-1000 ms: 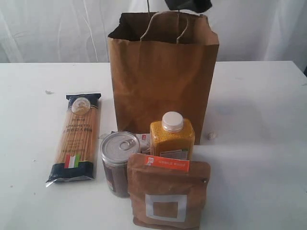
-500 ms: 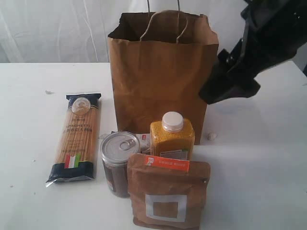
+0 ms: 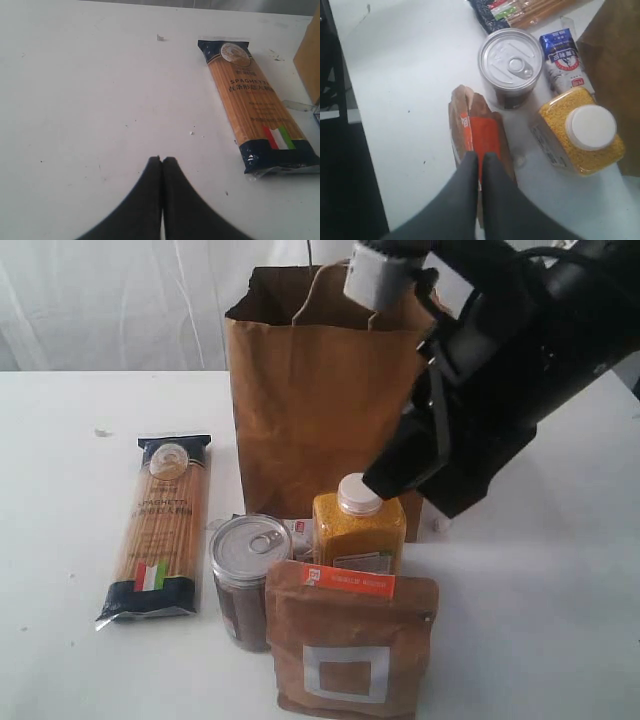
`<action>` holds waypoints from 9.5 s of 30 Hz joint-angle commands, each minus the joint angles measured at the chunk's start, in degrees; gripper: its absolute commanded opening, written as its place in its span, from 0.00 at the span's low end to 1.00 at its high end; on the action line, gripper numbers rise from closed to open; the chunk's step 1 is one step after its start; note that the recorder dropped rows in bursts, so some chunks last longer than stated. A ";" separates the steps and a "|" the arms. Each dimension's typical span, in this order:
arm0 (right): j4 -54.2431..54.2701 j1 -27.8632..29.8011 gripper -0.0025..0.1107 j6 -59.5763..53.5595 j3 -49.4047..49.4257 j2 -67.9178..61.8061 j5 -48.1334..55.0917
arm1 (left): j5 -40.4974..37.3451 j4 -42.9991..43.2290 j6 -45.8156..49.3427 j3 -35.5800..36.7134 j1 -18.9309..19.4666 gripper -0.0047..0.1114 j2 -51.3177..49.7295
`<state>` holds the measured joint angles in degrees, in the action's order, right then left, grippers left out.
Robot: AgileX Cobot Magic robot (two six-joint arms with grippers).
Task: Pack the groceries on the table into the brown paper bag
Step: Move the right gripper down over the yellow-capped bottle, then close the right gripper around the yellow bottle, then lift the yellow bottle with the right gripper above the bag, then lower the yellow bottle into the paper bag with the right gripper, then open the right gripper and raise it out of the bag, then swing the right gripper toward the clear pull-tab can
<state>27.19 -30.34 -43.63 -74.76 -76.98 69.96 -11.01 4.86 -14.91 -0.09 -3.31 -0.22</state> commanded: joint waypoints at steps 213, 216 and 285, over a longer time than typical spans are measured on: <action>-8.97 4.12 0.24 22.86 -17.01 -24.29 -45.27 | 0.28 0.09 -0.04 0.09 -0.35 0.04 0.22; -8.97 4.12 0.28 22.86 -17.01 -24.42 -44.86 | 0.28 0.09 -0.04 0.09 -0.35 0.04 0.22; -16.38 0.27 0.02 22.89 -1.11 1.44 -1.53 | 0.28 0.09 -0.04 0.09 -0.35 0.04 0.22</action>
<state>12.91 -28.34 -20.55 -78.52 -76.23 69.38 -11.01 4.86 -14.91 -0.09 -3.31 -0.22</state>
